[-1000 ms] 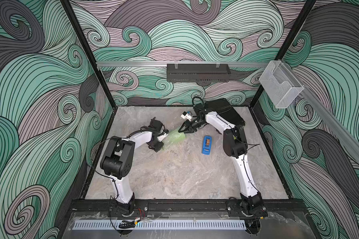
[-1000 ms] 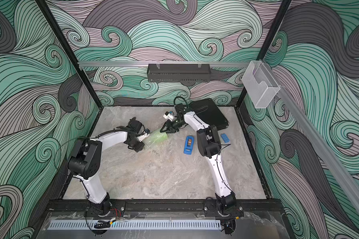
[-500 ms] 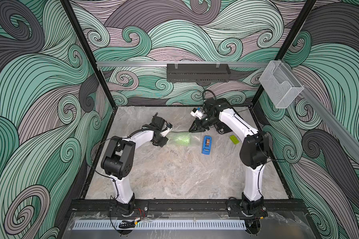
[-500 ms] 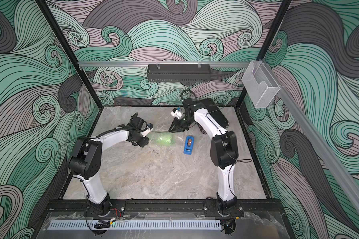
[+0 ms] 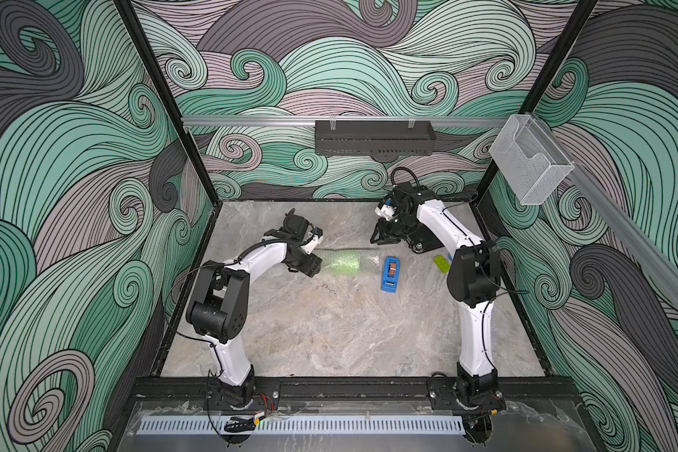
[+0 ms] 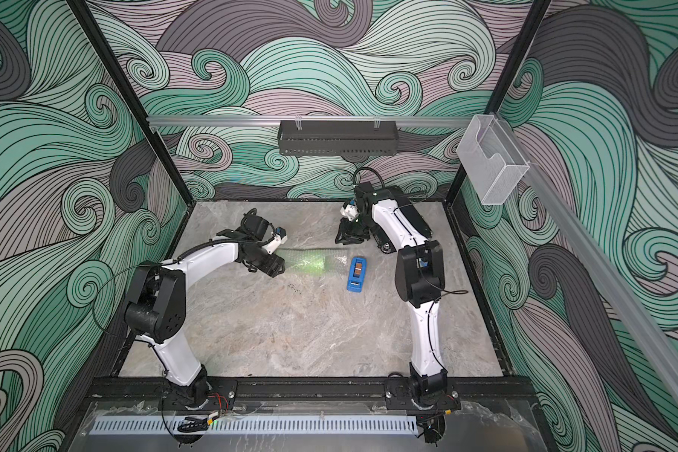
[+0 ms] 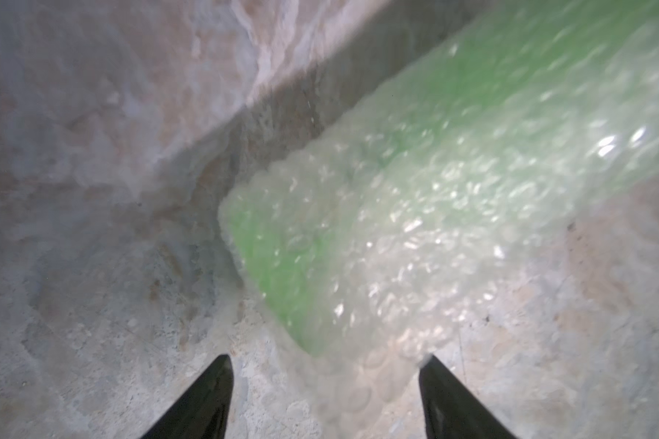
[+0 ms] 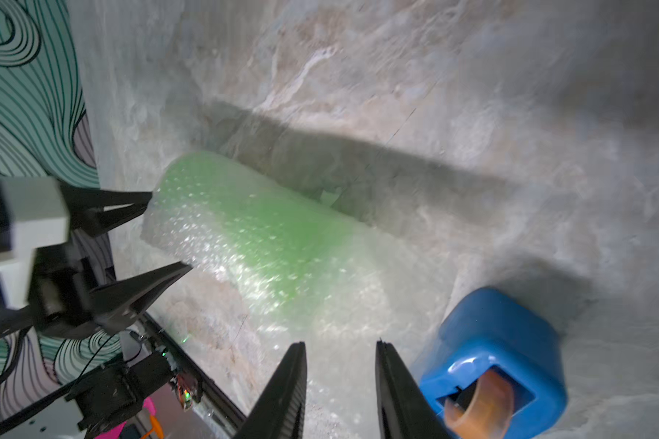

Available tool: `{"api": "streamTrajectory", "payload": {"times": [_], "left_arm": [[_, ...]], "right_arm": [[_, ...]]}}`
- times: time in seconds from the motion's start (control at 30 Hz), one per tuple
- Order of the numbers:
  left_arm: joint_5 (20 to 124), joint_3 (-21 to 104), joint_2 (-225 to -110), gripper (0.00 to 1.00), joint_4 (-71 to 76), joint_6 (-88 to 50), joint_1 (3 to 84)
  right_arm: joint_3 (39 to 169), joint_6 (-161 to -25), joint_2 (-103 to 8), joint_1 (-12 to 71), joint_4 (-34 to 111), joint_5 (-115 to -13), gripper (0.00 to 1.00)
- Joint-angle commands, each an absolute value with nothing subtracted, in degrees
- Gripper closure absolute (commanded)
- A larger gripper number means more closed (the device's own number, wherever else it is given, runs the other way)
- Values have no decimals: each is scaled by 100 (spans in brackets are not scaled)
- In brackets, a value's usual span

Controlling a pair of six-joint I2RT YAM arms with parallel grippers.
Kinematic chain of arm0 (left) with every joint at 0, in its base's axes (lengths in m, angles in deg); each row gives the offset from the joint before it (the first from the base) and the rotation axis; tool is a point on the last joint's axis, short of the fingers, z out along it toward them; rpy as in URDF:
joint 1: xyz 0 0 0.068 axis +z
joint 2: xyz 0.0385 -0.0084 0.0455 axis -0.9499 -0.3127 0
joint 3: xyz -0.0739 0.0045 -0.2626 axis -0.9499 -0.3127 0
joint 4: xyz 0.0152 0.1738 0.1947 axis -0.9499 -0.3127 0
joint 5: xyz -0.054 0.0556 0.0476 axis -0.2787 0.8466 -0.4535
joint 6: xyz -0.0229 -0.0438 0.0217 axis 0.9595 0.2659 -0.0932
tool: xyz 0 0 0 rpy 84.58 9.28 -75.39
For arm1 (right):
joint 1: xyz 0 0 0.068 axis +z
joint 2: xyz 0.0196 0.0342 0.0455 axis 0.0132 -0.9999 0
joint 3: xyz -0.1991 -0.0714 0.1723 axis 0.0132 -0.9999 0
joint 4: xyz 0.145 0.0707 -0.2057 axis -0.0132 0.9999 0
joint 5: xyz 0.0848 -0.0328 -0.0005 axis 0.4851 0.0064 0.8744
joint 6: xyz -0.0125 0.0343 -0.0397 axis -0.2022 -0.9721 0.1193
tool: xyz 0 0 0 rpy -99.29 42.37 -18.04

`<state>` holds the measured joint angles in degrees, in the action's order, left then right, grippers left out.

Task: Wrap wine glasses in bubble wrap
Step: Wrap the wine glass in bubble wrap.

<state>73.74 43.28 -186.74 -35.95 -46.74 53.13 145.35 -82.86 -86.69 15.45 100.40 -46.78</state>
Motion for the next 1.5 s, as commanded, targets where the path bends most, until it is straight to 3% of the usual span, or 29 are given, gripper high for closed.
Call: {"api": "streamTrajectory", "payload": {"times": [0.0, 0.23, 0.4, 0.53, 0.93, 1.27, 1.47], "left_arm": [[6758, 4806, -18911, 23, -4066, -3763, 5509], [6321, 4944, -19360, 25, -4098, -3300, 5572], [6112, 5008, -19617, 40, -4130, -3087, 5583], [5999, 4890, -19635, 45, -4056, -3007, 5578], [5571, 4747, -19803, 55, -3994, -2904, 5578], [5302, 4814, -19959, 72, -4029, -2948, 5576], [5332, 4771, -20006, 85, -4003, -2834, 5663]], "right_arm": [[14724, -8202, -8909, 1501, 10119, -4907, 65], [14117, -8036, -8825, 1801, 10028, -4360, 68], [13722, -8066, -8795, 1993, 9904, -4054, 72], [13233, -8215, -8665, 2074, 9592, -3901, 74], [11584, -10690, -8214, 2124, 6186, -2527, 79], [11267, -11598, -8314, 2412, 4920, -2220, 77], [11743, -10702, -8093, 2382, 6449, -2530, 72]]}}
